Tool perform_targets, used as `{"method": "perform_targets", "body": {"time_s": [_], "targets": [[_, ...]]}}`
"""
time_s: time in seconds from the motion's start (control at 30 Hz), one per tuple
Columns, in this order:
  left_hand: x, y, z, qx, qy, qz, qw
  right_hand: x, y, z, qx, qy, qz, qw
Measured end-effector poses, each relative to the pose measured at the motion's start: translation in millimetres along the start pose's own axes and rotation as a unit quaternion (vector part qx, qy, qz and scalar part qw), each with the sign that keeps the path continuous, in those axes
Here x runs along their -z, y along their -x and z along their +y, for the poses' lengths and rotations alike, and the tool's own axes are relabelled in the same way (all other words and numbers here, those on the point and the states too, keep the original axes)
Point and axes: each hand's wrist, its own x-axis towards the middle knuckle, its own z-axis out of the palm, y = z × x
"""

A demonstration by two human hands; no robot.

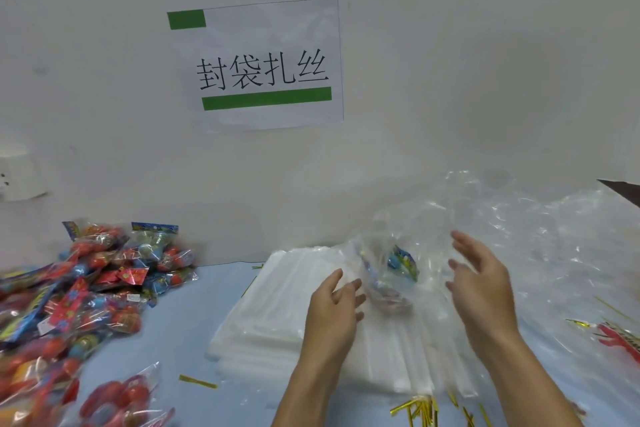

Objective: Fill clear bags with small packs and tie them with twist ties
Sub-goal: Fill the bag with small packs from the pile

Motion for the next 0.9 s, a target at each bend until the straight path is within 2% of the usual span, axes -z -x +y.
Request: {"method": "perform_targets", "body": {"time_s": [0.1,0.2,0.3,0.4,0.47,0.57,0.63,0.73,0.9], "targets": [[14.1,2.9,12.4,-0.034,-0.067,0.07,0.995,3.5,4.7,-26.1,0.107,-0.007,0.036,0.994],[35.0,10.3,28.7,-0.082,-0.154,0.113,0.978,-1.5,14.6,-51.6,0.227,0.016,0.084,0.97],[65.4,19.5,41.3,-0.1,-0.3,0.089,0.945,-14.2,31.6,-69.4,0.342,0.045,0.115,0.932],[107.1,28.8,42.1,-0.054,-0.431,0.064,0.899,-36.5,52.3,-72.6,0.397,0.056,0.068,0.913],[135.7,36.2,38.3,-0.008,-0.503,0.065,0.862,-56.4,68.1,-68.2,0.404,0.06,-0.004,0.913],[173.6,44.8,31.3,0.067,-0.64,0.111,0.758,-83.2,89.9,-49.0,0.382,0.096,-0.155,0.906],[195.0,45.9,24.5,0.145,-0.672,0.112,0.718,-93.3,101.0,-33.7,0.352,0.132,-0.258,0.89],[210.0,45.8,10.3,0.2,-0.685,0.064,0.698,-98.9,108.3,-17.0,0.326,0.165,-0.328,0.872],[203.5,46.0,-10.0,0.124,-0.68,0.12,0.713,-101.1,109.2,-6.1,0.271,0.183,-0.364,0.872]]}}
